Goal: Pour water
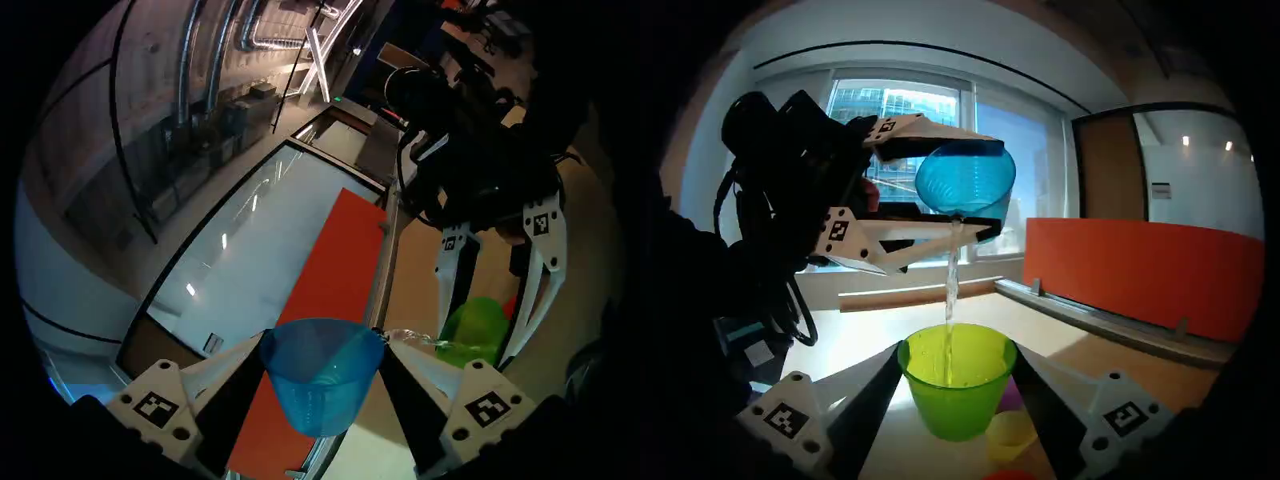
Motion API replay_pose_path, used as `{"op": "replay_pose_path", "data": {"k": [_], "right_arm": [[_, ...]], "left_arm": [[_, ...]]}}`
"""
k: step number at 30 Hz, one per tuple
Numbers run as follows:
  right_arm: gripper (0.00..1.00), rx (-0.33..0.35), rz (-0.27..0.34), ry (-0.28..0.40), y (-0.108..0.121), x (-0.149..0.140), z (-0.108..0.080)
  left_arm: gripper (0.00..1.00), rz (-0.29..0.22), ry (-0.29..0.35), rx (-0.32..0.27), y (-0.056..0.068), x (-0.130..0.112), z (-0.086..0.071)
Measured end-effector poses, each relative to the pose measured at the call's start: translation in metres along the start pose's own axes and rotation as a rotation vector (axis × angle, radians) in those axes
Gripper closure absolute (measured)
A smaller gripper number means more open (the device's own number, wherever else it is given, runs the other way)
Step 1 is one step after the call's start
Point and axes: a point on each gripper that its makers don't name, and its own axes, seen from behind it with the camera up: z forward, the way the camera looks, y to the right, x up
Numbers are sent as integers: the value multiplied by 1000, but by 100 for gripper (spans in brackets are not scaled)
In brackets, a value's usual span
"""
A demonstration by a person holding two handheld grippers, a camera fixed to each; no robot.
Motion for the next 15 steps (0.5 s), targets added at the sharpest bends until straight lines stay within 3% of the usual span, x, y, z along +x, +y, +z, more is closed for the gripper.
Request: {"op": "replay_pose_path", "data": {"k": [15], "right_arm": [[7,-1,0,1,0,1,1]], "left_arm": [[11,38,4,0,0,5,1]]}}
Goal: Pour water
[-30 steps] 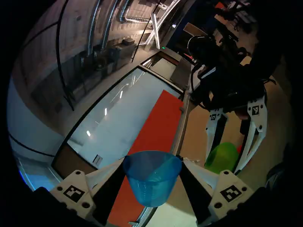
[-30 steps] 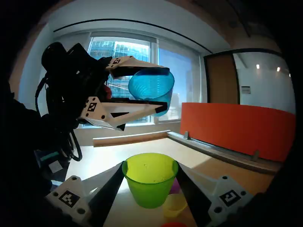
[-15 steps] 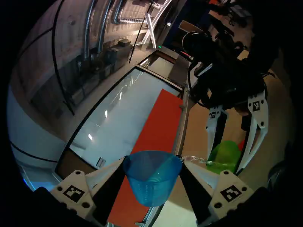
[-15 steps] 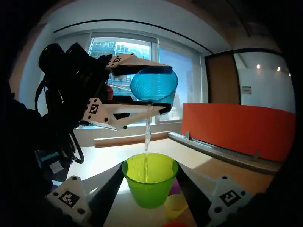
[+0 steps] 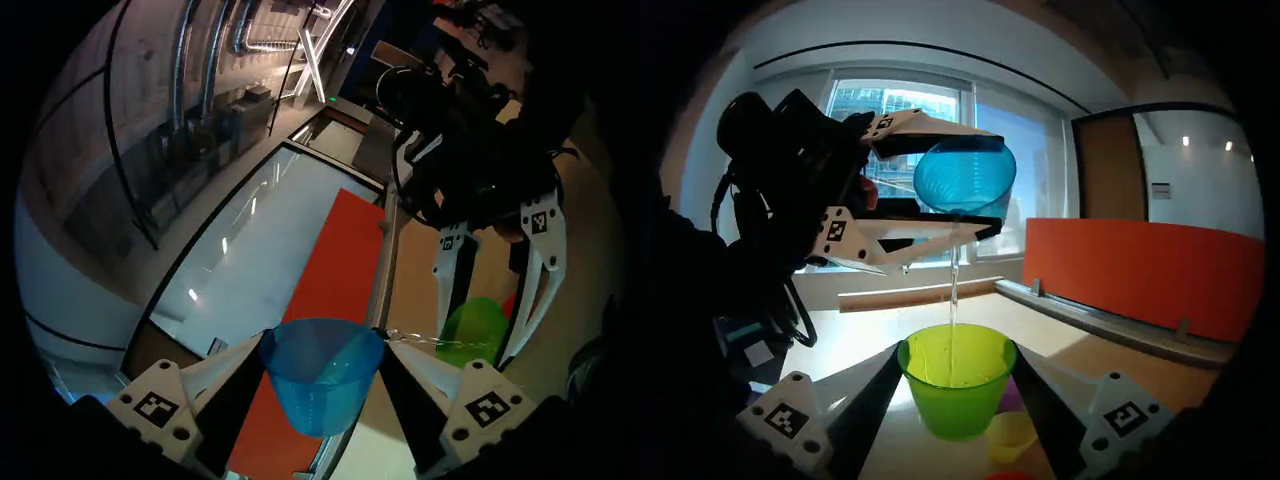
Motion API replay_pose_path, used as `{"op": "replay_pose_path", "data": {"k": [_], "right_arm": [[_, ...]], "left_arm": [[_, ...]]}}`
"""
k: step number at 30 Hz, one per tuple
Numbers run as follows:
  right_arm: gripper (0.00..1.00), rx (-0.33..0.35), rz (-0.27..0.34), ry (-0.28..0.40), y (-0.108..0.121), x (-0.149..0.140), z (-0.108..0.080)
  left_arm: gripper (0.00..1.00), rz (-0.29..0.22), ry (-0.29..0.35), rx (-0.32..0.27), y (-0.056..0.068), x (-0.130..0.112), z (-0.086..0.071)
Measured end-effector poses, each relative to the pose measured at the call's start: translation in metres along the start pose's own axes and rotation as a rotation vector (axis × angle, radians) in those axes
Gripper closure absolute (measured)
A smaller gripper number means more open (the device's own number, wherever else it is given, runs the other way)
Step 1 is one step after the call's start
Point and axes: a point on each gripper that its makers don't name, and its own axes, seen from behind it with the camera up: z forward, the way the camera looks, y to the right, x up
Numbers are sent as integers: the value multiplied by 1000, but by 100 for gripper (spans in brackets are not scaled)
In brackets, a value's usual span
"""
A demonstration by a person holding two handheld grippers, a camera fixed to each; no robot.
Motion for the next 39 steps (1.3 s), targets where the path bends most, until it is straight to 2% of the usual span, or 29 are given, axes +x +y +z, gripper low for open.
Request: {"op": "replay_pose_path", "data": {"k": [18,39], "right_arm": [[8,-3,-5,4,-2,5,-1],[8,-7,-7,7,0,7,-3]], "left_arm": [[11,57,0,-8,5,7,0],[11,138,-7,5,1,12,-2]]}}
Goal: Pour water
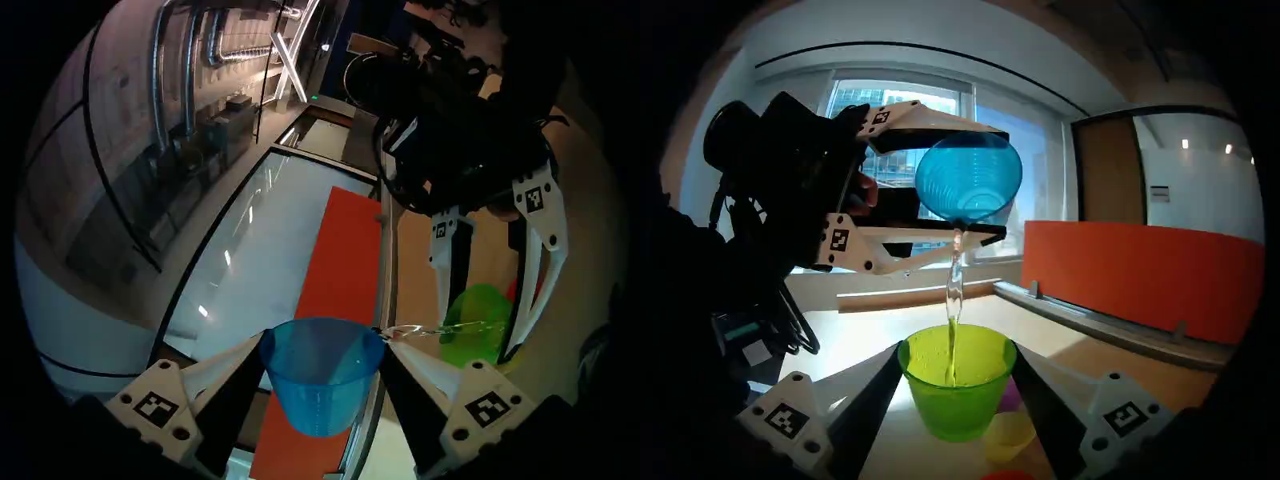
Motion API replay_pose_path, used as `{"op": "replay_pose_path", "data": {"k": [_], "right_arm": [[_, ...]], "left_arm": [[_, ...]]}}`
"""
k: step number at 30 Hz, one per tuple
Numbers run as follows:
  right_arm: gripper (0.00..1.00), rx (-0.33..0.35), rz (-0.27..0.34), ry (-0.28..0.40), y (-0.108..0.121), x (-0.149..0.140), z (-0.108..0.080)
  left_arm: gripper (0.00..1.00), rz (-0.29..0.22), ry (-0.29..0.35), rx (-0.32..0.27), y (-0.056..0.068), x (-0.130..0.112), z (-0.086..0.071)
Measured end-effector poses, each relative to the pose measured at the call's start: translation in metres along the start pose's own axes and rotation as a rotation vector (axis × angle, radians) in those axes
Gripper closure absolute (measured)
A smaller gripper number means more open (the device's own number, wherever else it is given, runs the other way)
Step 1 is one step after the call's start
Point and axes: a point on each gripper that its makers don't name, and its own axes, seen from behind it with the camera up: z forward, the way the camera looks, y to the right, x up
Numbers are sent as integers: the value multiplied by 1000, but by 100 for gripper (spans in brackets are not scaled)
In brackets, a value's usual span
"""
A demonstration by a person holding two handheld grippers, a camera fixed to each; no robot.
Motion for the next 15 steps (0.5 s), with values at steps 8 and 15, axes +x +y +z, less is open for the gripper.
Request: {"op": "replay_pose_path", "data": {"k": [8,15], "right_arm": [[8,-1,-5,-2,0,-1,0],[8,-2,-8,-3,0,-2,1]], "left_arm": [[11,23,-1,6,-1,0,1],[11,46,-2,11,-3,0,1]]}}
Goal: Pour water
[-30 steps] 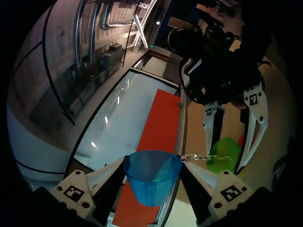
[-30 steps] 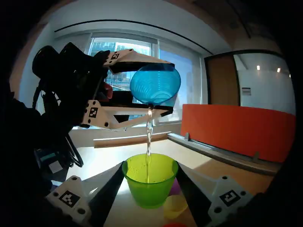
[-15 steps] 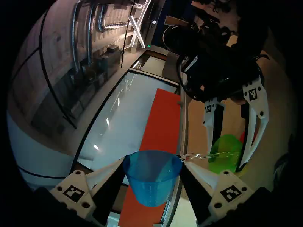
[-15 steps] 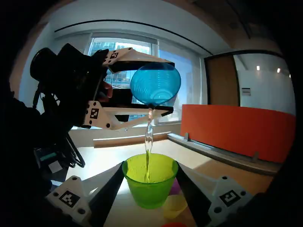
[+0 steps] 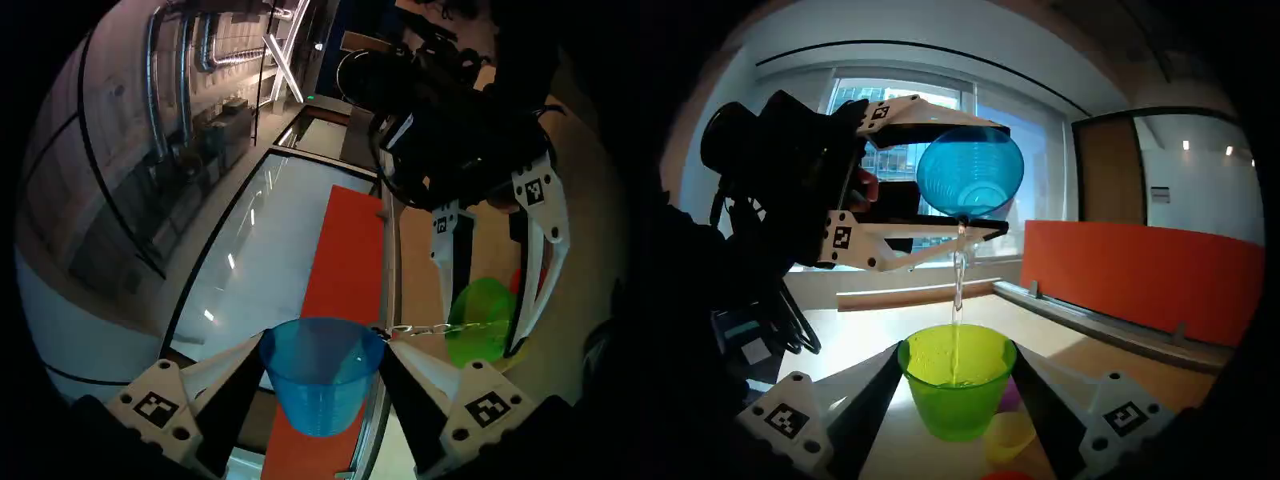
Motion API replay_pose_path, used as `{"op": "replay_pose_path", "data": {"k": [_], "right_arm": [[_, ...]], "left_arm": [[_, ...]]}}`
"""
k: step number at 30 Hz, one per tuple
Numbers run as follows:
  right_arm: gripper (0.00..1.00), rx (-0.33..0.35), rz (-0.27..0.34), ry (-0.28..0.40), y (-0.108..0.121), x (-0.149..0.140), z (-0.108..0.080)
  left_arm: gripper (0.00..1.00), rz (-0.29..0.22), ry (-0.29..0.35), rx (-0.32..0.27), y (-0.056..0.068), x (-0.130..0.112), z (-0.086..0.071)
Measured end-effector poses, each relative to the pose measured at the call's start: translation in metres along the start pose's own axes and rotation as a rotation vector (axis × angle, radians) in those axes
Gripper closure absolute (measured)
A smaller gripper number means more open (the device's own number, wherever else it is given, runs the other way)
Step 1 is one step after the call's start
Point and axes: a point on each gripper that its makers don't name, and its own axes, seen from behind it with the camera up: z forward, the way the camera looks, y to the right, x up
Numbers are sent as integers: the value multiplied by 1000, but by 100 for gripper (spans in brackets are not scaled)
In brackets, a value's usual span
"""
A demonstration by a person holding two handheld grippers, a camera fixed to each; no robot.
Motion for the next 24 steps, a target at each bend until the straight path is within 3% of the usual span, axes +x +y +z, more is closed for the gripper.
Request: {"op": "replay_pose_path", "data": {"k": [14,24], "right_arm": [[8,-2,-2,2,1,1,1],[8,-3,0,5,2,0,1]], "left_arm": [[11,53,-4,10,-5,1,-1],[11,89,-5,8,-2,4,-1]]}}
